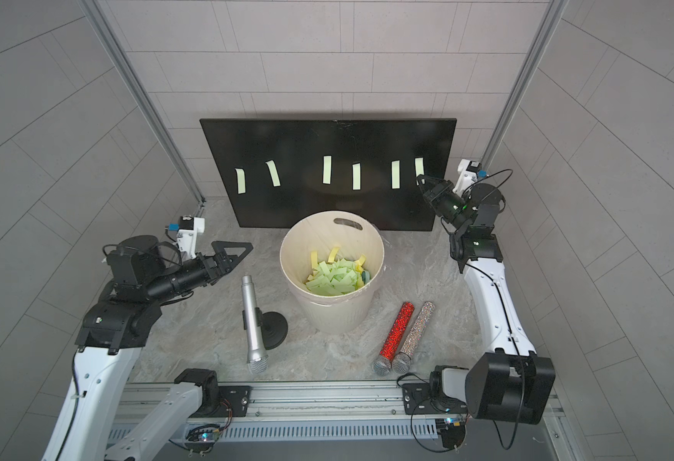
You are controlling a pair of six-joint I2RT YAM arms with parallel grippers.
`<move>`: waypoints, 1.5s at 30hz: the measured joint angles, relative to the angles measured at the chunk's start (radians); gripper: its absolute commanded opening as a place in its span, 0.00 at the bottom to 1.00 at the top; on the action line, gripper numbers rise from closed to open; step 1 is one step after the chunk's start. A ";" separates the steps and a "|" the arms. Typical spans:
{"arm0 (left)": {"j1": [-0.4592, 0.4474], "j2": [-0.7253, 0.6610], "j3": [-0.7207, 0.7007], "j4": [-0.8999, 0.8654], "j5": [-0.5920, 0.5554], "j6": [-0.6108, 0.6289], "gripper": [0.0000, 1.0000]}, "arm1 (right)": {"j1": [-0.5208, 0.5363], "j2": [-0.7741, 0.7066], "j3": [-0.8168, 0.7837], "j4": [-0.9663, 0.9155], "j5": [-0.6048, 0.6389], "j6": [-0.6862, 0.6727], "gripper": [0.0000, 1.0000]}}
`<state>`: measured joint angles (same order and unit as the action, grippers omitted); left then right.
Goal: Remove the sticky note from the monitor
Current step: Tear off the sticky note from the monitor, then place the sticky note in the trash bin.
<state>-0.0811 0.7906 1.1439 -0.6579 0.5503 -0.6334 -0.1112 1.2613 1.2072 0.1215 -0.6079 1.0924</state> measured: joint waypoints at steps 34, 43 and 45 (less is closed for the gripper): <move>0.000 -0.032 0.000 0.008 0.002 -0.004 1.00 | 0.272 -0.322 -0.142 -0.196 -0.028 -0.175 0.00; 0.000 -0.032 0.000 0.018 0.001 -0.004 1.00 | 0.491 -0.309 -0.131 -0.344 0.006 -0.329 0.00; 0.000 -0.032 0.000 0.019 0.001 -0.004 1.00 | 0.550 -0.294 -0.116 -0.386 0.037 -0.369 0.00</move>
<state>-0.0811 0.7586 1.1435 -0.6384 0.5514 -0.6376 0.4393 0.9676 1.0916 -0.2642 -0.5713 0.7238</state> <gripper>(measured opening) 0.999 0.054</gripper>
